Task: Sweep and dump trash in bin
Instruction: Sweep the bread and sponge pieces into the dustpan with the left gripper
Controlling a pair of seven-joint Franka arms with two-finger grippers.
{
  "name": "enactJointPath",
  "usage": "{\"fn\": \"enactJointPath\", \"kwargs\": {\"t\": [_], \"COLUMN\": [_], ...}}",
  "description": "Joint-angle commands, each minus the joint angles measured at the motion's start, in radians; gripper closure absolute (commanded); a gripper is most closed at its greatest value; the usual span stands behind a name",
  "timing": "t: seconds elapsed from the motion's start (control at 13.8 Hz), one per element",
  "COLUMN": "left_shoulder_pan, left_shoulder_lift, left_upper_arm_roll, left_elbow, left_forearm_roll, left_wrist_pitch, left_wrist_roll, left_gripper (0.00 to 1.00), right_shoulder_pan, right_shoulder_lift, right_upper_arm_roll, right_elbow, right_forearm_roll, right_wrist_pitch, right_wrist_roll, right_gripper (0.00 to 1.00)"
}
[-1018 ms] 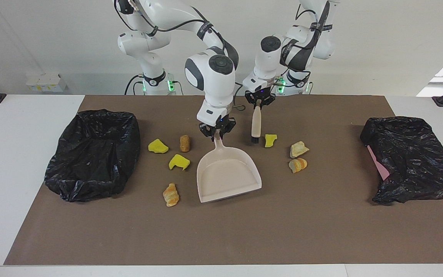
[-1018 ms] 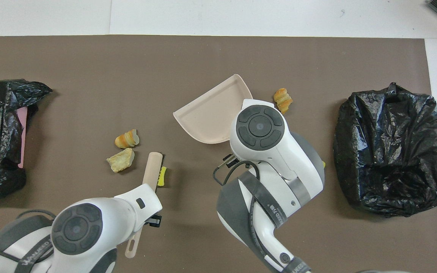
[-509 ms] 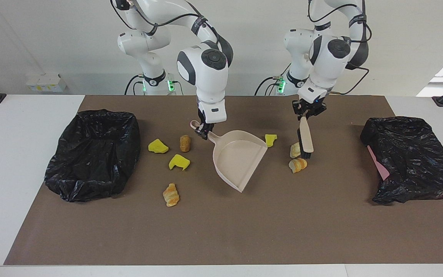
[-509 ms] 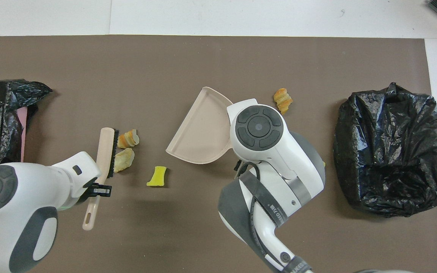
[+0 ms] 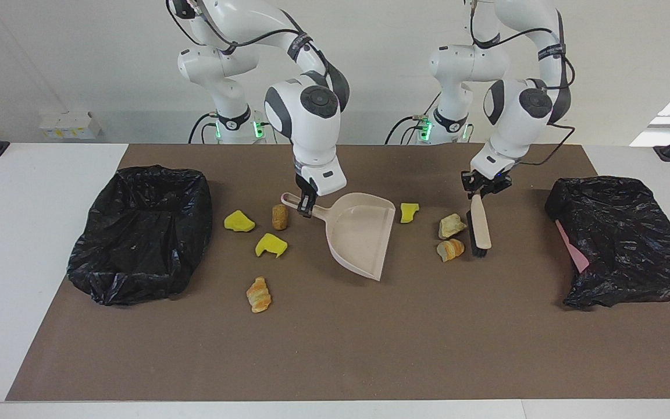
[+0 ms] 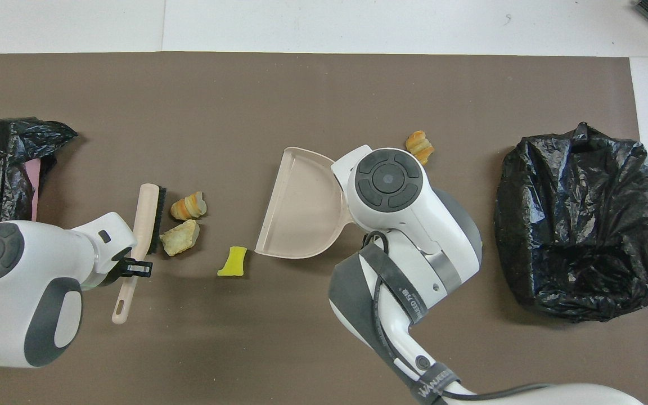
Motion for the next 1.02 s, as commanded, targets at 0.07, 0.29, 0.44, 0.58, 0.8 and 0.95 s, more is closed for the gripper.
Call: {"fn": "enactJointPath", "kwargs": {"t": [0.07,0.29,0.44,0.58,0.8,0.95], "left_shoulder_pan": [-0.046,-0.101,-0.145,-0.188,-0.265,-0.311], "left_shoulder_lift": [0.023,0.038,0.037,0.025,0.009,0.008], "left_upper_arm_roll": [-0.005,-0.005,-0.007,-0.007,-0.007,-0.007], "left_elbow": [-0.010,-0.010,-0.010,-0.024,-0.031,-0.031], "left_forearm_roll": [0.016,0.014,0.014,0.011,0.011,0.007], "left_wrist_pitch": [0.028,0.030,0.028,0.017,0.007,0.008], "left_wrist_roll": [-0.014,-0.110,-0.209,-0.325,-0.511,-0.623], "left_gripper": [1.00,1.00,1.00,1.00,1.00,1.00], "right_shoulder_pan": [-0.014,-0.008,-0.011,-0.005,0.004,0.003], "right_shoulder_lift": [0.014,0.009,-0.004,-0.020,-0.027,-0.030], "right_upper_arm_roll": [0.007,0.007,0.007,0.006,0.007,0.007], "right_elbow": [-0.015,-0.035,-0.074,-0.104,-0.156,-0.167], "right_forearm_roll": [-0.012,-0.018,-0.036,-0.058,-0.079,-0.079], "right_wrist_pitch": [0.032,0.043,0.056,0.069,0.131,0.137], "right_wrist_roll": [-0.060,-0.101,-0.176,-0.184,-0.186,-0.186], "right_gripper": [1.00,1.00,1.00,1.00,1.00,1.00]}}
